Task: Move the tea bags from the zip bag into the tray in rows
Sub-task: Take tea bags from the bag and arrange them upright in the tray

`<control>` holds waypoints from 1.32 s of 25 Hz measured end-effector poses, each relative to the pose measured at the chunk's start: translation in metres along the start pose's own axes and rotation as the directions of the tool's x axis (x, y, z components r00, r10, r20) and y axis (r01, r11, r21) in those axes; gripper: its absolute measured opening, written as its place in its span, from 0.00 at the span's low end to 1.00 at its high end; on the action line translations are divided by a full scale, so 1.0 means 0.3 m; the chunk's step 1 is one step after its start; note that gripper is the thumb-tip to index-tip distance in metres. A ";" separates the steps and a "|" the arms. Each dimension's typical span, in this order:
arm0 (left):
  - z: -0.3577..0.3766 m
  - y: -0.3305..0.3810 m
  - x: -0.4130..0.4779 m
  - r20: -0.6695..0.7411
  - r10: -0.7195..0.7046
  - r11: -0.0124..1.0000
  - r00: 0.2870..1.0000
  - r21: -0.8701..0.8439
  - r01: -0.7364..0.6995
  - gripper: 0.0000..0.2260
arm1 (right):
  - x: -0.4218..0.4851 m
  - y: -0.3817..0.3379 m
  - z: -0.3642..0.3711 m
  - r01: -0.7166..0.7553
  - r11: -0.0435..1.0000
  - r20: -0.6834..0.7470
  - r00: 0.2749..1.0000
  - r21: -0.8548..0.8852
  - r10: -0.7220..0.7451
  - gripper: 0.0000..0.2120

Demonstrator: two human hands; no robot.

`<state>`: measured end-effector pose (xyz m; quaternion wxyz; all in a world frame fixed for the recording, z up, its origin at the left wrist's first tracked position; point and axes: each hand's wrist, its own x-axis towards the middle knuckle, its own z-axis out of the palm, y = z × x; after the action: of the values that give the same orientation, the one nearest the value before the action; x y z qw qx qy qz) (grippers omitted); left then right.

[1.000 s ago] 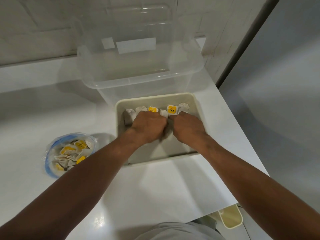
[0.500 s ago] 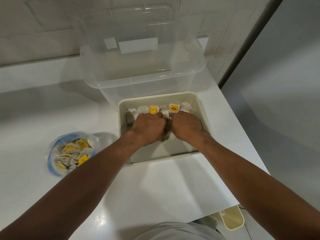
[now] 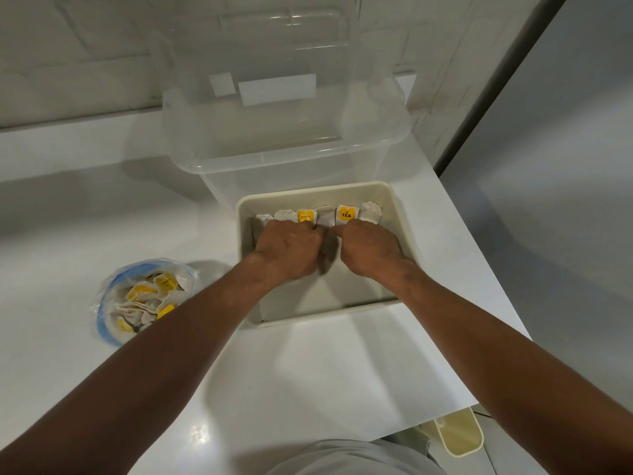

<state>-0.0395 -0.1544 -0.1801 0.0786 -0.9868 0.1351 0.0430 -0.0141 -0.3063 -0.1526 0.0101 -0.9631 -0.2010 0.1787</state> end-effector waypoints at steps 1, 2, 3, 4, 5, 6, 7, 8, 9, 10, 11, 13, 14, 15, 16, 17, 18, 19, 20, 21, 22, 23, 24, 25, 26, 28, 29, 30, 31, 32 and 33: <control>-0.003 -0.003 -0.001 0.010 -0.008 1.000 1.000 -0.021 0.009 0.20 | -0.004 0.002 -0.002 -0.011 1.000 -0.019 1.000 0.005 0.012 0.14; -0.007 -0.005 -0.003 0.022 -0.010 0.999 1.000 -0.043 0.011 0.20 | -0.011 0.004 -0.001 -0.036 0.999 -0.039 0.999 0.009 0.037 0.16; -0.014 -0.007 -0.006 0.030 -0.010 0.998 0.999 -0.056 0.012 0.21 | -0.020 0.004 -0.001 -0.063 0.998 -0.069 0.996 -0.009 0.062 0.17; -0.017 -0.008 -0.007 0.034 -0.016 0.998 0.999 -0.057 0.018 0.21 | -0.027 0.002 -0.003 -0.091 0.995 -0.089 0.992 -0.033 0.088 0.17; -0.020 -0.010 -0.007 0.036 -0.030 0.998 0.999 -0.059 0.032 0.22 | -0.030 0.000 -0.006 -0.109 0.993 -0.096 0.990 -0.054 0.104 0.18; -0.023 -0.011 -0.007 0.042 -0.046 0.997 0.998 -0.056 0.048 0.23 | -0.030 -0.001 -0.011 -0.122 0.991 -0.087 0.989 -0.055 0.117 0.19; -0.023 -0.013 -0.005 0.051 -0.059 0.997 0.997 -0.051 0.062 0.24 | -0.026 -0.002 -0.019 -0.134 0.990 -0.073 0.989 -0.046 0.131 0.19; -0.023 -0.015 -0.002 0.057 -0.069 0.996 0.996 -0.051 0.072 0.24 | -0.022 -0.003 -0.022 -0.144 0.989 -0.060 0.988 -0.034 0.142 0.20; -0.026 -0.017 -0.001 0.064 -0.074 0.995 0.995 -0.059 0.077 0.25 | -0.017 -0.004 -0.027 -0.149 0.988 -0.047 0.988 -0.030 0.147 0.21; -0.029 -0.018 0.000 0.068 -0.074 0.995 0.995 -0.068 0.078 0.25 | -0.019 -0.007 -0.030 -0.154 0.987 -0.036 0.988 -0.034 0.153 0.22; -0.032 -0.019 -0.001 0.063 -0.071 0.994 0.995 -0.077 0.076 0.25 | -0.023 -0.008 -0.031 -0.155 0.987 -0.034 0.988 -0.048 0.153 0.23; -0.038 -0.017 -0.007 0.055 -0.069 0.994 0.996 -0.085 0.073 0.24 | -0.029 -0.010 -0.032 -0.150 0.986 -0.058 0.988 -0.070 0.146 0.21; -0.041 -0.017 -0.009 0.054 -0.073 0.993 0.996 -0.090 0.077 0.23 | -0.030 -0.011 -0.035 -0.145 0.986 -0.071 0.988 -0.076 0.140 0.20; -0.045 -0.016 -0.011 0.054 -0.078 0.991 0.995 -0.101 0.083 0.22 | -0.033 -0.012 -0.039 -0.139 0.987 -0.082 0.988 -0.083 0.132 0.18; -0.049 -0.019 -0.013 0.057 -0.083 0.988 0.995 -0.128 0.090 0.21 | -0.037 -0.017 -0.042 -0.134 0.988 -0.091 0.988 -0.078 0.126 0.18; -0.057 -0.026 -0.015 0.060 -0.090 0.979 0.994 -0.176 0.099 0.20 | -0.039 -0.024 -0.045 -0.125 0.991 -0.103 0.988 -0.055 0.119 0.17; -0.067 -0.033 -0.017 0.069 -0.097 0.965 0.993 -0.239 0.111 0.19 | -0.043 -0.031 -0.050 -0.115 0.993 -0.112 0.987 -0.008 0.113 0.17; -0.080 -0.041 -0.024 0.074 -0.104 0.947 0.992 -0.298 0.121 0.18 | -0.050 -0.038 -0.058 -0.103 0.993 -0.123 0.986 0.062 0.111 0.18; -0.094 -0.048 -0.032 0.064 -0.108 0.932 0.992 -0.340 0.123 0.17 | -0.056 -0.042 -0.067 -0.084 0.986 -0.138 0.985 0.142 0.104 0.17; -0.111 -0.058 -0.044 0.042 -0.116 0.923 0.992 -0.363 0.124 0.16 | -0.061 -0.040 -0.074 -0.050 0.977 -0.156 0.984 0.206 0.084 0.16; -0.130 -0.071 -0.062 0.024 -0.131 0.912 0.991 -0.389 0.130 0.15 | -0.065 -0.037 -0.081 0.001 0.970 -0.170 0.985 0.243 0.042 0.15; -0.152 -0.090 -0.084 0.020 -0.146 0.890 0.989 -0.434 0.140 0.15 | -0.069 -0.033 -0.086 0.058 0.960 -0.172 0.985 0.274 -0.010 0.14; -0.173 -0.114 -0.110 0.030 -0.152 0.856 0.988 -0.496 0.147 0.13 | -0.076 -0.031 -0.091 0.117 0.942 -0.169 0.983 0.316 -0.065 0.13; -0.194 -0.142 -0.141 0.041 -0.147 0.813 0.988 -0.564 0.144 0.12 | -0.086 -0.032 -0.096 0.165 0.917 -0.167 0.980 0.363 -0.110 0.12; -0.214 -0.170 -0.175 0.046 -0.137 0.768 0.989 -0.626 0.136 0.12 | -0.100 -0.037 -0.102 0.195 0.893 -0.172 0.976 0.405 -0.135 0.11; -0.250 -0.225 -0.253 0.020 -0.134 0.685 0.991 -0.721 0.107 0.12 | -0.130 -0.058 -0.118 0.213 0.849 -0.200 0.971 0.483 -0.130 0.09; -0.265 -0.250 -0.291 0.000 -0.143 0.653 0.990 -0.751 0.095 0.11 | -0.146 -0.074 -0.126 0.224 0.825 -0.215 0.968 0.519 -0.129 0.08; -0.275 -0.280 -0.337 -0.013 -0.164 0.626 0.986 -0.774 0.094 0.10 | -0.162 -0.104 -0.134 0.241 0.800 -0.220 0.965 0.549 -0.139 0.07; -0.277 -0.314 -0.382 -0.019 -0.193 0.605 0.981 -0.789 0.104 0.09 | -0.177 -0.139 -0.143 0.257 0.778 -0.217 0.963 0.574 -0.158 0.07; -0.275 -0.349 -0.426 -0.015 -0.225 0.586 0.974 -0.801 0.123 0.08 | -0.191 -0.182 -0.153 0.274 0.759 -0.210 0.960 0.591 -0.183 0.07; -0.268 -0.386 -0.470 -0.005 -0.257 0.568 0.966 -0.809 0.147 0.07 | -0.202 -0.228 -0.159 0.294 0.743 -0.205 0.955 0.601 -0.212 0.07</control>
<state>-0.1381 -0.0211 -0.0693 -0.3781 -0.9252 -0.0081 0.0294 -0.0756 -0.2648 -0.0810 0.3655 -0.8775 -0.2583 0.1722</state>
